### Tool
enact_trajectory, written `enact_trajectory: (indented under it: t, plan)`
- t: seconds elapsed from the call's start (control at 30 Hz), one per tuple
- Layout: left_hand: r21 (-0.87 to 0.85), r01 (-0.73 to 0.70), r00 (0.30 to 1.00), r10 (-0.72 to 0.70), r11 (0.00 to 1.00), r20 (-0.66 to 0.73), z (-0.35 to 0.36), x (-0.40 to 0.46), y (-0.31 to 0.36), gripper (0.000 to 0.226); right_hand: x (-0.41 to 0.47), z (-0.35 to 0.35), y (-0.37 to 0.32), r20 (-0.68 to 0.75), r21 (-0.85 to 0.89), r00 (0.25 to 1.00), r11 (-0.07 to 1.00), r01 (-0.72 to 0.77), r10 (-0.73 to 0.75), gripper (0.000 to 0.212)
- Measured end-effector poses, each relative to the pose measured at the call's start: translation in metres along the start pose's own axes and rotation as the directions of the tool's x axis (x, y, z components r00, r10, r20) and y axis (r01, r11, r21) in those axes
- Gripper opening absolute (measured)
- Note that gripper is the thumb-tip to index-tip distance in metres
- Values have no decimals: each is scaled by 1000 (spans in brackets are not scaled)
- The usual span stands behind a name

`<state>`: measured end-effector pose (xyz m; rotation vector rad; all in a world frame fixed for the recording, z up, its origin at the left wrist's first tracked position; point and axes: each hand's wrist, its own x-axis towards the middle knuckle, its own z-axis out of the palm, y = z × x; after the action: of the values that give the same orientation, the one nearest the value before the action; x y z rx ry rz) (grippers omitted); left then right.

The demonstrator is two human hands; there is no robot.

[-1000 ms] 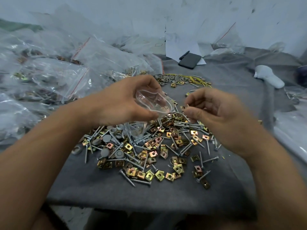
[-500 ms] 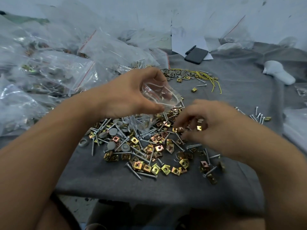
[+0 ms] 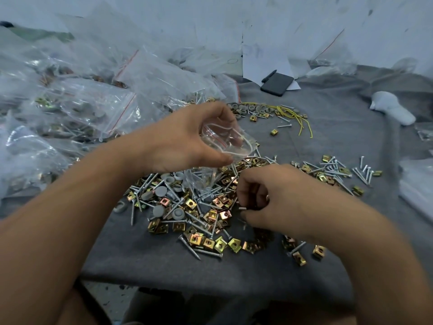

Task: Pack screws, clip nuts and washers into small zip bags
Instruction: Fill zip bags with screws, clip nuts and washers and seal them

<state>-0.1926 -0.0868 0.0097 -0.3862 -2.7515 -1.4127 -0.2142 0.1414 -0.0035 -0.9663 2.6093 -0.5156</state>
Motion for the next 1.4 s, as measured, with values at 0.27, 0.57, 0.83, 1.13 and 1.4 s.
enact_trajectory:
  t: [0.27,0.57,0.83,1.13,1.4]
  plan:
    - [5,6,1000,-6,1000,8,1,2,1,43,-11,-20,22,-194,559,962,783,271,-195,20]
    - [-31,21,998,-19,999,66,6,3,-2,49,-6,-22,20,-535,660,842,585,472,-75,19]
    - [-50,20,998,-16,999,66,9,2,5,45,14,-3,7,-631,391,774,840,376,-53,15]
    - [-94,60,997,-65,994,-48,1,-2,9,40,0,-24,44,-743,521,631,784,337,222,9]
    - [-339,-92,958,-10,936,-288,-11,0,7,34,14,-6,45,-583,501,788,851,156,199,7]
